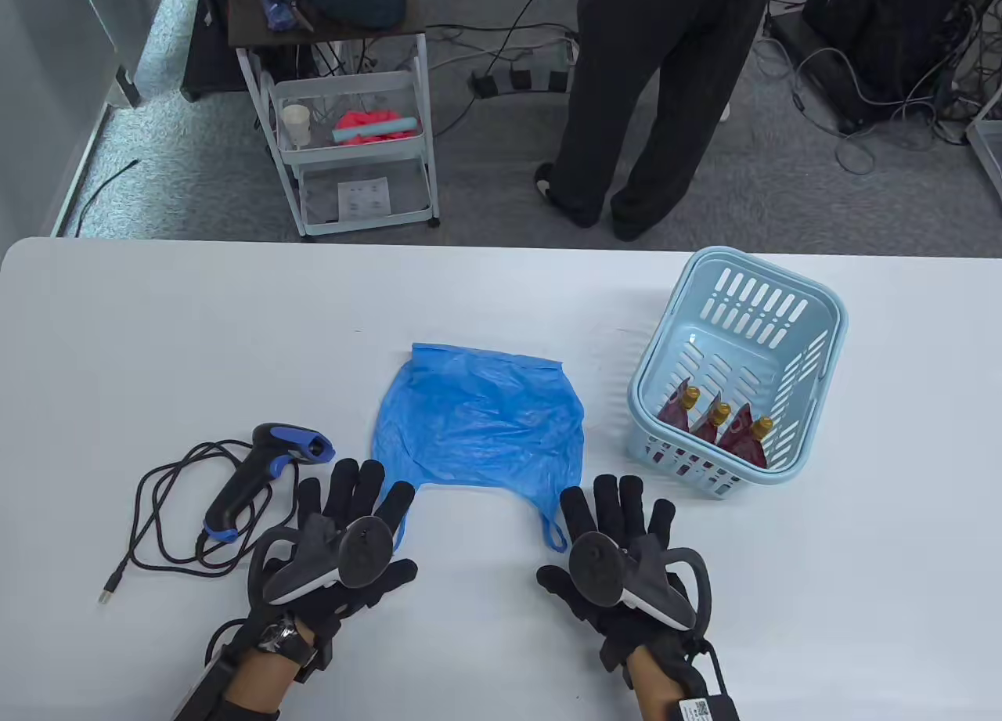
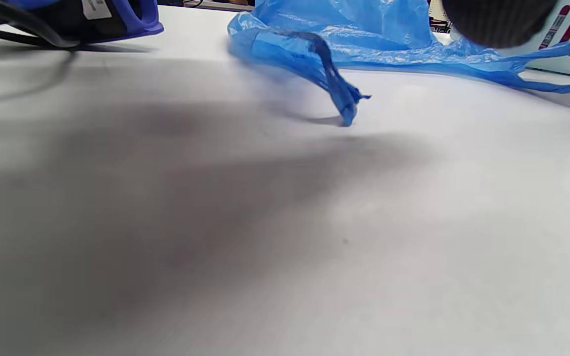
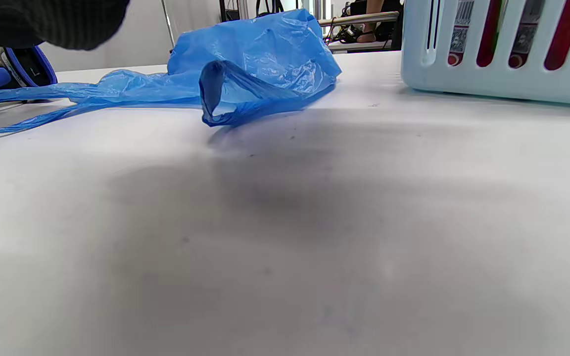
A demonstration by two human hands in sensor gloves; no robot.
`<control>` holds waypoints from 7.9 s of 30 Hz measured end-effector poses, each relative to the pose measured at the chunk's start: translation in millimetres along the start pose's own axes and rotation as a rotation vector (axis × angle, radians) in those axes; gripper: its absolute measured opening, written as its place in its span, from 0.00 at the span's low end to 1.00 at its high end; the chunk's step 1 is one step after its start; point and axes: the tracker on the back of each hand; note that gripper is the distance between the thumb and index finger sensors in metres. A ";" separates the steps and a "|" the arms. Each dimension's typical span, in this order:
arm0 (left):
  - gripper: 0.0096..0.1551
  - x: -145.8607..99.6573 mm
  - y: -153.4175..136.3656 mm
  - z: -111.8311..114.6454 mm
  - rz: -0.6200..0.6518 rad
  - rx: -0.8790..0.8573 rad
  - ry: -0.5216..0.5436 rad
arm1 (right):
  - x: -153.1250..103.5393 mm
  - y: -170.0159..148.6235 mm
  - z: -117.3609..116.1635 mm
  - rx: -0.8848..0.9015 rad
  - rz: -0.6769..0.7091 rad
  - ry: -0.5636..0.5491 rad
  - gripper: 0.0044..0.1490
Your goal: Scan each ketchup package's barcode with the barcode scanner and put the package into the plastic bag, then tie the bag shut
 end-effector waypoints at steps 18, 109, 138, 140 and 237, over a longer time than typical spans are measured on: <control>0.56 0.8 1.1 0.7 -0.004 0.009 -0.008 | 1.1 -2.6 0.0 0.011 -0.007 0.010 0.60; 0.54 143.4 85.5 -46.6 -0.107 0.163 -0.201 | -2.4 -15.5 5.0 0.193 0.011 -0.004 0.60; 0.21 176.5 72.4 -41.6 -0.162 0.028 -0.161 | -5.7 -24.1 8.1 0.219 -0.020 -0.025 0.60; 0.19 178.0 70.0 -41.5 -0.167 0.011 -0.160 | -5.8 -24.7 8.4 0.219 -0.022 -0.026 0.60; 0.20 30.9 103.9 -19.6 0.271 0.313 0.070 | -6.2 -36.3 11.7 0.188 -0.084 -0.026 0.58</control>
Point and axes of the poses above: the tracker on the back of each hand, its own y axis roughly to the thumb side, its own x axis roughly from the wrist to the fingertips, z = x × y, and after that the axes turned 6 degrees about x, right-handed
